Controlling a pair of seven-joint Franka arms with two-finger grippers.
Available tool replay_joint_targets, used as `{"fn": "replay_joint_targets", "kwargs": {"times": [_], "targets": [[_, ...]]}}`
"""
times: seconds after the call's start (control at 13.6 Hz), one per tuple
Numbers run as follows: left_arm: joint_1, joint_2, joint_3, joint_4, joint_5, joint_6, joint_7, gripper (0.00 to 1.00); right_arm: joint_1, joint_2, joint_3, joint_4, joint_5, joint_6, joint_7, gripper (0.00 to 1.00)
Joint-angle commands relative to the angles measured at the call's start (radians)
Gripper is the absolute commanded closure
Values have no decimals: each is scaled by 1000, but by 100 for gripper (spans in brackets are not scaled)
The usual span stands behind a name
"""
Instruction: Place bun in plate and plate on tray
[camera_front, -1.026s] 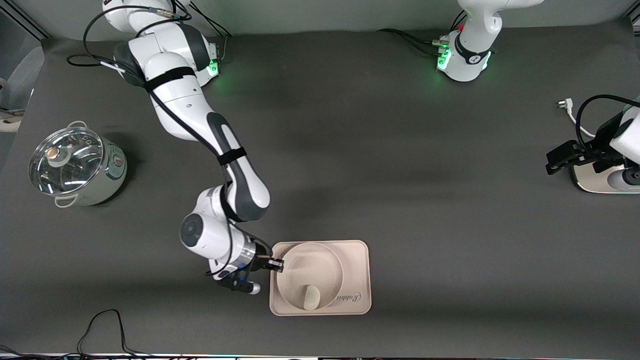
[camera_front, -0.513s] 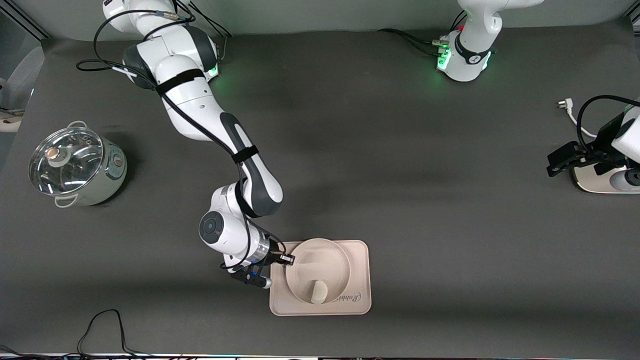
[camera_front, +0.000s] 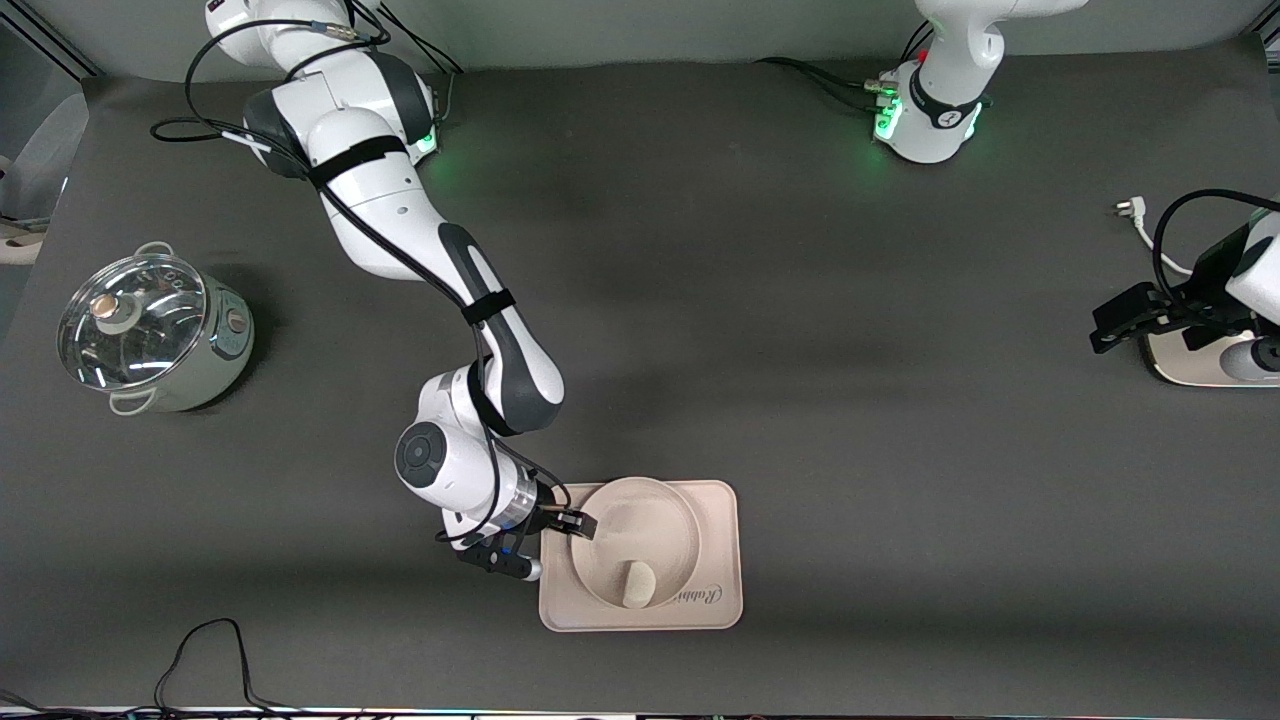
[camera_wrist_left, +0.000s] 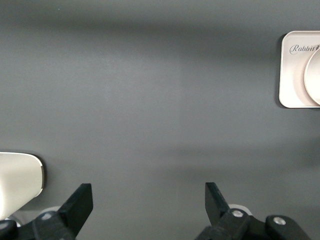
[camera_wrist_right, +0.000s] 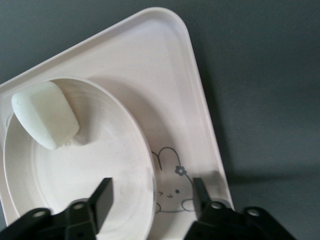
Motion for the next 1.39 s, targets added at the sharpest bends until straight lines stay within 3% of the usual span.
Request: {"fn": "replay_joint_targets", "kwargs": {"times": [0.0,0.22,0.37,0.59,0.88,1.1,1.32], "targets": [[2,-7,2,-4,-15,7,16,0,-10,-76,-3,10,-91,-112,28,0],[1,-7,2,0,-36,10,14,0,-23,-217,-3,-70,-184,-211,-21,0],[1,-7,2,-2,-36,8,17,0,-23,-371,-6,-220,-188,-269,-90,0],[-4,-10,2,0,-33,10,17,0,-20,-622,-63,-452,-194,-300,-230,0],[-1,-7,5,-2,-21,8,19,0,-23,-795,-135,-467,-333,-519,-291,0],[5,2,9,-7,-20,8,19,0,-20,-874,-231,-462,-341,-603,-383,0],[2,-2,7,-7,-17,1,6,0,-28,-941,-270,-468,-362,-644,-396,0]]}}
